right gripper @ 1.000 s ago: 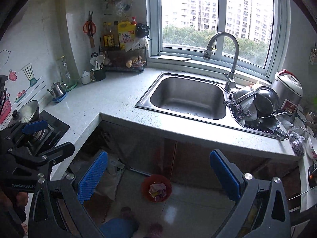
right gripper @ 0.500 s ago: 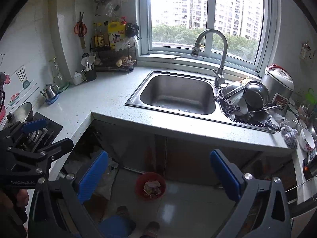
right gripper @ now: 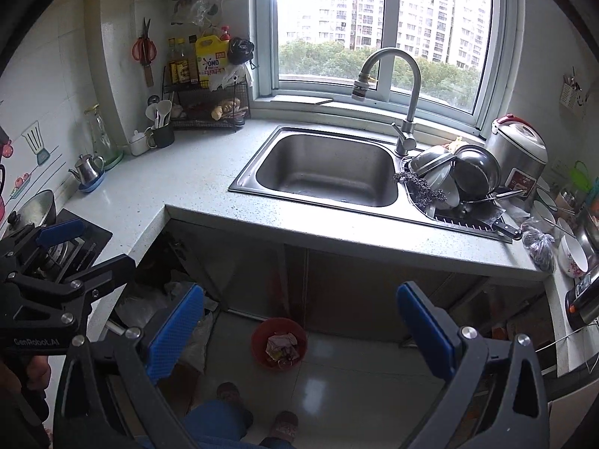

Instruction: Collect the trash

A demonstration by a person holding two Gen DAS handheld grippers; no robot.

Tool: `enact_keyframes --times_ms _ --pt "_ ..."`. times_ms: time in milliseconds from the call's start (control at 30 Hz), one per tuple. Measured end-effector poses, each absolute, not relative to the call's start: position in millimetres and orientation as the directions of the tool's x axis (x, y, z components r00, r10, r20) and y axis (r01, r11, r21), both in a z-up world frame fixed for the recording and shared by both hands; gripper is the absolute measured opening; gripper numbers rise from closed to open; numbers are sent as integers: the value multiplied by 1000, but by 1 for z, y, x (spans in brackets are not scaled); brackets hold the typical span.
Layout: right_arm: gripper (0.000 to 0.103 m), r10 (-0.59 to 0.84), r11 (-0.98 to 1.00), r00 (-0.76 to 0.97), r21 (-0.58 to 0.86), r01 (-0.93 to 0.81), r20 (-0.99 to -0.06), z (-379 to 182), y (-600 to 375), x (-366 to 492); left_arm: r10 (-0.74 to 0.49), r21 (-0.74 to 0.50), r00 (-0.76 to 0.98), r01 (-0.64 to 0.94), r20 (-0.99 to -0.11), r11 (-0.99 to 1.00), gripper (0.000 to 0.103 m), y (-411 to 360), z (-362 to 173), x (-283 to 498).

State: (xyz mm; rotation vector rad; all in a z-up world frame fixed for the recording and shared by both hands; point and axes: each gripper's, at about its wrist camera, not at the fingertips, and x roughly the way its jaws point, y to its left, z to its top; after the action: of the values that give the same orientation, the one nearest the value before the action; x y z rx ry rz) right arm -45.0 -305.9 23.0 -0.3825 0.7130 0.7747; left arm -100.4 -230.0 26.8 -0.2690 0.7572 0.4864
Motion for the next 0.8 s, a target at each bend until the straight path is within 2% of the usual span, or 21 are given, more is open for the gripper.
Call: enact_keyframes --times_ms 800 --pt "103 491 669 484 -42 -742 -724 20 -309 -49 319 -41 616 -496 -720 867 103 -238 24 -102"
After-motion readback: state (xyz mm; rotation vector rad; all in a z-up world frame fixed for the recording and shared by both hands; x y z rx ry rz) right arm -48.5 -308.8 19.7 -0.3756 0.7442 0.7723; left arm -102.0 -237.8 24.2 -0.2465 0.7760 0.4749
